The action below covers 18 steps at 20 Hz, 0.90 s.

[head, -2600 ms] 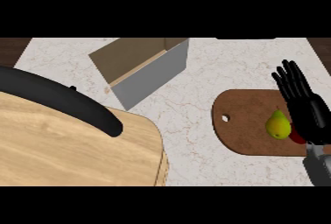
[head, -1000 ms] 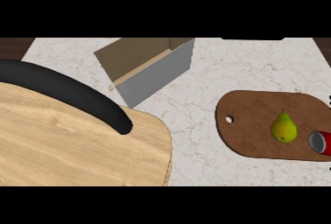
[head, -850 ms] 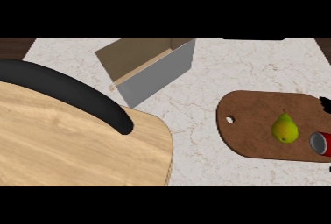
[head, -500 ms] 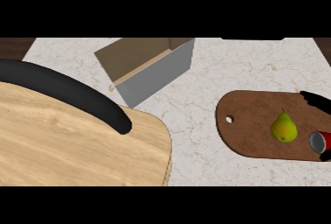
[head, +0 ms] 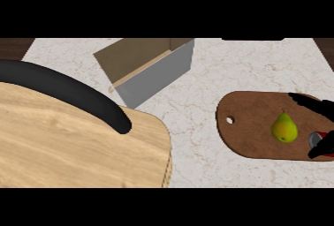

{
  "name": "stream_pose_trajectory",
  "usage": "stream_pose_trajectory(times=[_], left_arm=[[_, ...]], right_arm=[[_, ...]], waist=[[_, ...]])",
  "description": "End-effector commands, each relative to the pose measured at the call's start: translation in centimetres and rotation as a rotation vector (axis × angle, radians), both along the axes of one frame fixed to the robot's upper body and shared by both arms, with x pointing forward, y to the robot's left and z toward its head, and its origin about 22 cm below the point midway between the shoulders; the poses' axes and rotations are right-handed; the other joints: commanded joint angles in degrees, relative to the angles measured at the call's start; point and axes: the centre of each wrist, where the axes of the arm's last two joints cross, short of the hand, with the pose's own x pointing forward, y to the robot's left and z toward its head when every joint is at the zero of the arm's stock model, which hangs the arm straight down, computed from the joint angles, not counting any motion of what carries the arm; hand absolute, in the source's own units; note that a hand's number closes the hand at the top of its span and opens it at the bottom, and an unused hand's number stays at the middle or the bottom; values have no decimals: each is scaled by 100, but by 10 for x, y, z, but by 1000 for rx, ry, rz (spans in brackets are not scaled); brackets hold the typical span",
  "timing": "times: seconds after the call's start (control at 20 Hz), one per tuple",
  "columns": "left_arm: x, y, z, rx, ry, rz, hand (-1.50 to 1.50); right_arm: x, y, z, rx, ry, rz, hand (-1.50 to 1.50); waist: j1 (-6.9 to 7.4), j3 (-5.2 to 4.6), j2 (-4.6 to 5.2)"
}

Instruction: Pick the pear from the cutting board and place it in the cardboard box

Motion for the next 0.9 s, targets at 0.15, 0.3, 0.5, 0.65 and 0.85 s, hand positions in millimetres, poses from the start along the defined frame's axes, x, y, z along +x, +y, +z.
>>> stream_pose_trajectory(times=[0.15,0.3,0.5,0.65,0.85], left_arm=[[-6,20,7,11,4,31,0],[-3,9,-26,0,11,47,0],[-10,6,-9,23,-5,36,0],[-10,-1,6,16,14,39,0],[0,13,-10,8,-1,46,0]], right_arm=[[14,22,8,34,-3,8,-150],[4,9,-5,60,-13,30,-150],[11,17,17,103,-49,61,-150],[5,21,9,115,-68,60,-150],[9,20,36,67,-21,90,-150]], waist=[[-38,9,-7],[-33,12,15],[-55,9,-6],[-43,11,-7],[-75,7,3]])
